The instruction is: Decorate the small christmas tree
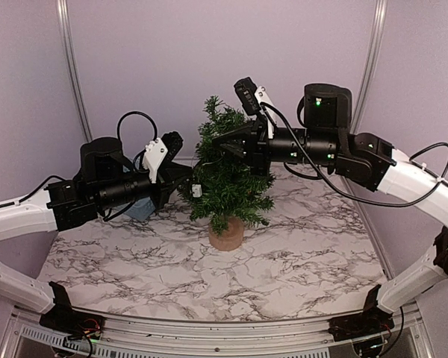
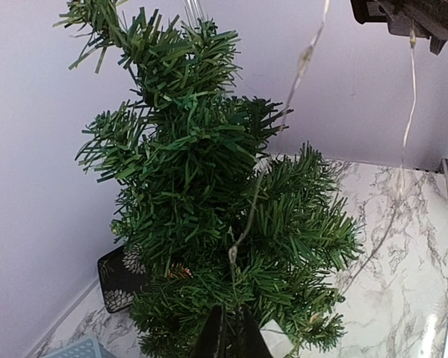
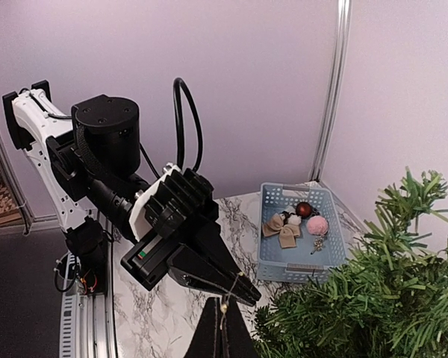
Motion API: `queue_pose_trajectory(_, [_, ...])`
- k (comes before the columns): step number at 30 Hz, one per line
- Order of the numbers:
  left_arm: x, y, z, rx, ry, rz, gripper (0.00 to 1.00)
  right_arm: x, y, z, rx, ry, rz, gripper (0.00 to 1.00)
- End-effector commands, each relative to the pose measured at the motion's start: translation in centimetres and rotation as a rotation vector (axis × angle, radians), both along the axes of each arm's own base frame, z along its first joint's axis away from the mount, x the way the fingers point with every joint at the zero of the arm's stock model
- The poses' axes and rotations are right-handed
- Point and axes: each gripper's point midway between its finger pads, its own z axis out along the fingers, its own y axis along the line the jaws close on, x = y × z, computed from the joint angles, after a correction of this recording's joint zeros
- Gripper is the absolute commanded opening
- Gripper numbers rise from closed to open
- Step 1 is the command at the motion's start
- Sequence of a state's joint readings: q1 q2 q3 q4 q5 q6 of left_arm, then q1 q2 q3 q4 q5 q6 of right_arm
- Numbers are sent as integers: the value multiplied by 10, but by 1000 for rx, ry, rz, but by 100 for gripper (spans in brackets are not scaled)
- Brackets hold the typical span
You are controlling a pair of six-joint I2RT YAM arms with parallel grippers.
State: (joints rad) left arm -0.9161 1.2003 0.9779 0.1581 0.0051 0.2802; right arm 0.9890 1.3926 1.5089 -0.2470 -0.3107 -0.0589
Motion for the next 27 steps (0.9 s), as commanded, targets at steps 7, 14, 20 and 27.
queue_pose_trajectory(7, [0,2,10,-52,-9,-9,0,-9,-12,35,68,-57,-6,0])
queue_pose_trajectory(14, [1,19,42,-119,-50,25,0,-5,-17,31,58,-61,-40,0])
queue_pose_trajectory(20, [1,32,62,-139,-87,49,0,-1,-19,26,45,-62,-62,0])
queue_pose_trajectory(27, [7,42,108,-199,-163,108,0,19,-33,39,62,-85,-169,0])
